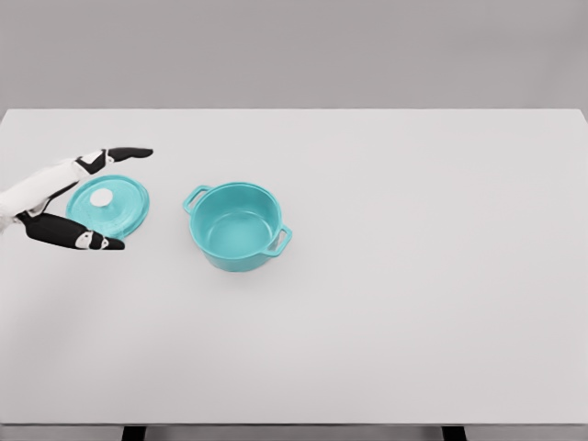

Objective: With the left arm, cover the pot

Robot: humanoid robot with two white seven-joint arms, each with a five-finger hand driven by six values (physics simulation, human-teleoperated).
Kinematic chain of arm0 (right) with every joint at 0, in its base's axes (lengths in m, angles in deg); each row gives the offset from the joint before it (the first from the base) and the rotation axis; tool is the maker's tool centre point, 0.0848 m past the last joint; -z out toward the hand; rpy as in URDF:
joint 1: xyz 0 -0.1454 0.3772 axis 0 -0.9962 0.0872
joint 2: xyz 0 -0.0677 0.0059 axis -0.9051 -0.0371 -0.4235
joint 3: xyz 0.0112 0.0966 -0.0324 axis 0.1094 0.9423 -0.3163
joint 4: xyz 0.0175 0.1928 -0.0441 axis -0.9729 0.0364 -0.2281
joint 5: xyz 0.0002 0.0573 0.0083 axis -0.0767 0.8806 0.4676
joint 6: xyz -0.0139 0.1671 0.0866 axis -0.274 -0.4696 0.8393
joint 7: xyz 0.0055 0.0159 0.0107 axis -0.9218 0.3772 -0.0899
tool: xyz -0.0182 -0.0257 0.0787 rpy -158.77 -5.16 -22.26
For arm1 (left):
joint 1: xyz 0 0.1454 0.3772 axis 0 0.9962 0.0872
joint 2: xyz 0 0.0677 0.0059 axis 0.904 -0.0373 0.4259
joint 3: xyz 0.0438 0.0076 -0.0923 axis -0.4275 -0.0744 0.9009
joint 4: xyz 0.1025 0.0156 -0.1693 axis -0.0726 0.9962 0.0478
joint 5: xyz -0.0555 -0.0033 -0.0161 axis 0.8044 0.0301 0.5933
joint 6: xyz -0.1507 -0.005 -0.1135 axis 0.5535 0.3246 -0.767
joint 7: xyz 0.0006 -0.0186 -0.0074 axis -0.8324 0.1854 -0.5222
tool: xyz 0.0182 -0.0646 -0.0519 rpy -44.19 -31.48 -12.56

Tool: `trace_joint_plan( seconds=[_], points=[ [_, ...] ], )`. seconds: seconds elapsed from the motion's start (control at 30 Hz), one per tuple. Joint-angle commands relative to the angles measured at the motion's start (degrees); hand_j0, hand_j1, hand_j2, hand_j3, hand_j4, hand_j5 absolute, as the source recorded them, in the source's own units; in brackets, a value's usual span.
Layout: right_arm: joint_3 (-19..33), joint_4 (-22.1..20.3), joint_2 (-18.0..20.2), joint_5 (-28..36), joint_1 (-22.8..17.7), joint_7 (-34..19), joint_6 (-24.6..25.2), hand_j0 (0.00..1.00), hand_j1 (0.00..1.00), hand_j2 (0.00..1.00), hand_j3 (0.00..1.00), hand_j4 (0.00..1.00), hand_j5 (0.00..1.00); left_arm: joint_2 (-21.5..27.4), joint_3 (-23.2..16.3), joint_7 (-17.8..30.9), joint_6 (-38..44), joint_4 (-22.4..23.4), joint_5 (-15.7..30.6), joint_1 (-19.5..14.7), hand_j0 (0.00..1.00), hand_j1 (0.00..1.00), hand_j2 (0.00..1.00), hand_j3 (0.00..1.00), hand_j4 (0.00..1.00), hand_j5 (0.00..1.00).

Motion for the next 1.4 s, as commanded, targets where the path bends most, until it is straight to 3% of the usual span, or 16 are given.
trace_joint_plan(
  seconds=[0.0,0.07,0.17,0.43,0.57,0.6,0.63,0.73,0.87,1.07,1.2,1.37],
  points=[
    [-0.3,0.0,0.0,-0.1,0.0,0.0,0.0,1.00,1.00,1.00,1.00,1.00,1.00,0.2,-0.3,0.0,0.1,-0.1,0.3,0.0,1.00,1.00,1.00,1.00,1.00,1.00],
    [0.0,0.4,0.0,0.1,-0.7,0.0,0.1,1.00,1.00,1.00,1.00,1.00,1.00,0.3,-0.2,0.0,0.1,0.2,0.7,0.0,1.00,1.00,1.00,1.00,1.00,1.00],
    [0.0,0.2,0.0,0.0,-1.1,0.0,0.1,1.00,1.00,1.00,1.00,1.00,1.00,-1.4,-0.2,0.0,0.1,6.0,0.3,-0.6,1.00,1.00,1.00,1.00,1.00,1.00],
    [0.2,0.2,0.0,0.0,-1.1,0.0,0.1,1.00,1.00,1.00,1.00,1.00,1.00,-3.6,-0.5,-0.2,0.1,10.0,0.2,-0.4,1.00,1.00,1.00,1.00,1.00,1.00],
    [0.2,0.2,0.0,0.0,-1.1,0.0,0.0,1.00,1.00,1.00,1.00,1.00,1.00,-4.3,0.2,-0.6,0.1,10.7,1.2,-3.1,1.00,1.00,1.00,1.00,1.00,1.00],
    [0.2,0.2,0.0,0.0,-1.1,0.0,0.1,1.00,1.00,1.00,1.00,1.00,1.00,-4.4,0.1,-0.6,0.1,11.9,2.4,-3.4,1.00,1.00,1.00,1.00,1.00,1.00],
    [0.2,0.2,0.0,0.0,-1.1,0.0,0.1,1.00,1.00,1.00,1.00,1.00,1.00,-4.5,-0.4,-0.7,0.1,16.0,3.8,-5.1,1.00,1.00,1.00,1.00,1.00,1.00],
    [0.2,0.2,0.0,0.0,-1.1,0.0,0.0,1.00,1.00,1.00,1.00,1.00,1.00,-6.5,-7.8,-0.6,0.1,25.1,2.7,-9.9,1.00,1.00,1.00,1.00,1.00,1.00],
    [0.2,0.2,0.0,0.0,-1.1,0.0,0.0,1.00,1.00,1.00,1.00,1.00,1.00,-8.8,-9.3,-0.3,0.1,29.6,0.1,-11.6,0.91,0.91,0.91,0.91,0.91,0.91],
    [0.2,0.2,0.0,0.0,-1.1,0.0,0.0,1.00,1.00,1.00,1.00,1.00,1.00,-11.0,-9.3,-0.1,0.1,31.1,0.8,-11.7,0.88,0.88,0.88,0.88,0.88,0.88],
    [0.2,0.2,0.0,0.0,-1.1,0.0,0.1,1.00,1.00,1.00,1.00,1.00,1.00,-12.7,-9.1,-0.1,0.1,35.4,0.8,-11.8,0.89,0.89,0.89,0.89,0.89,0.89],
    [0.2,0.2,0.0,0.0,-1.1,0.0,0.1,1.00,1.00,1.00,1.00,1.00,1.00,-13.0,-9.2,-0.2,0.1,35.7,0.7,-11.8,0.88,0.88,0.88,0.88,0.88,0.88]
  ],
)
